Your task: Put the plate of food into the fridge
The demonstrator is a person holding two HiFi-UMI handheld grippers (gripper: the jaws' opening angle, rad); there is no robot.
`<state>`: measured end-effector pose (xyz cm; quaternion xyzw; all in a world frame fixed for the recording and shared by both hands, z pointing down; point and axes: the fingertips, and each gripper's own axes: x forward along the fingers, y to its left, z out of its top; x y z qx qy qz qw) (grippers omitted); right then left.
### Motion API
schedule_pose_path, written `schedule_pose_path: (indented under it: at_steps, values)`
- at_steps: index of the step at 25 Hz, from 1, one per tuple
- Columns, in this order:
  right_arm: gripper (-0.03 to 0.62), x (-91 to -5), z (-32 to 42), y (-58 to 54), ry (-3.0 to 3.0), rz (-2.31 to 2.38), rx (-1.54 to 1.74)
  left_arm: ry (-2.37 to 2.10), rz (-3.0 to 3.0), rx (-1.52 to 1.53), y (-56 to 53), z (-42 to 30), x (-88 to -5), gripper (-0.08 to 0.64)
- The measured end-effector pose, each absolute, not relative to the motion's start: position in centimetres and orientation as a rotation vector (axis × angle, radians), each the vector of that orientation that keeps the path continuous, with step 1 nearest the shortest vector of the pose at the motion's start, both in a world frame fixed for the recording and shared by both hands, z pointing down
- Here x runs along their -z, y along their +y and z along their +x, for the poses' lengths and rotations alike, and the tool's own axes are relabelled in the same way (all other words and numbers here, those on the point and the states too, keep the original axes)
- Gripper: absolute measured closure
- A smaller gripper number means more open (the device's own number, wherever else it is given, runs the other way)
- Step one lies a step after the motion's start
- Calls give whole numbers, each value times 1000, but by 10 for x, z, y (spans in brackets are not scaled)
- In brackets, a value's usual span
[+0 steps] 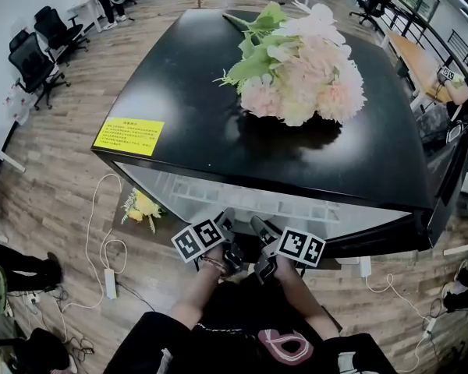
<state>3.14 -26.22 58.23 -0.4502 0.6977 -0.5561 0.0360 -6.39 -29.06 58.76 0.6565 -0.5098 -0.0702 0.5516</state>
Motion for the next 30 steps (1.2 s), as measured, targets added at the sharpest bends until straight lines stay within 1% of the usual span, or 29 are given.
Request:
schedule_pose_path:
  at_steps: [2, 3, 4, 5, 7, 10, 13, 19, 26, 30]
  values:
    - [416, -582, 32, -263, 2112, -1374, 1714, -1196, 1586, 132, -290, -61, -585, 484]
    - [416, -581, 33, -264, 2096, -1370, 1716, -1188, 1606, 114, -290, -59, -584, 455]
    - [416, -581, 34, -264, 2087, -1367, 1715, -1179, 1631, 93, -290, -56, -582, 451]
    - [414, -581, 34, -265, 2086, -1367, 1713, -1169, 1661, 68, -289, -53, -579, 430]
    - [412, -581, 34, -264, 2088, -1369, 1705, -1150, 1722, 8, -287, -48, -576, 365]
    - [405, -579, 35, -265, 2089, -1373, 1684, -1143, 1778, -47, -283, -43, -574, 330]
    - [375, -578, 34, -266, 2117, -1386, 1656, -1140, 1810, -68, -282, -41, -573, 312]
    - [352, -576, 37, -266, 2139, -1451, 1606, -1110, 1944, -261, -274, -35, -575, 301]
    - [341, -574, 43, -263, 2176, -1514, 1547, -1043, 2011, -360, -263, -32, -576, 261]
    - [324, -576, 45, -260, 2206, -1550, 1526, -1078, 2053, -439, -256, -34, -574, 258]
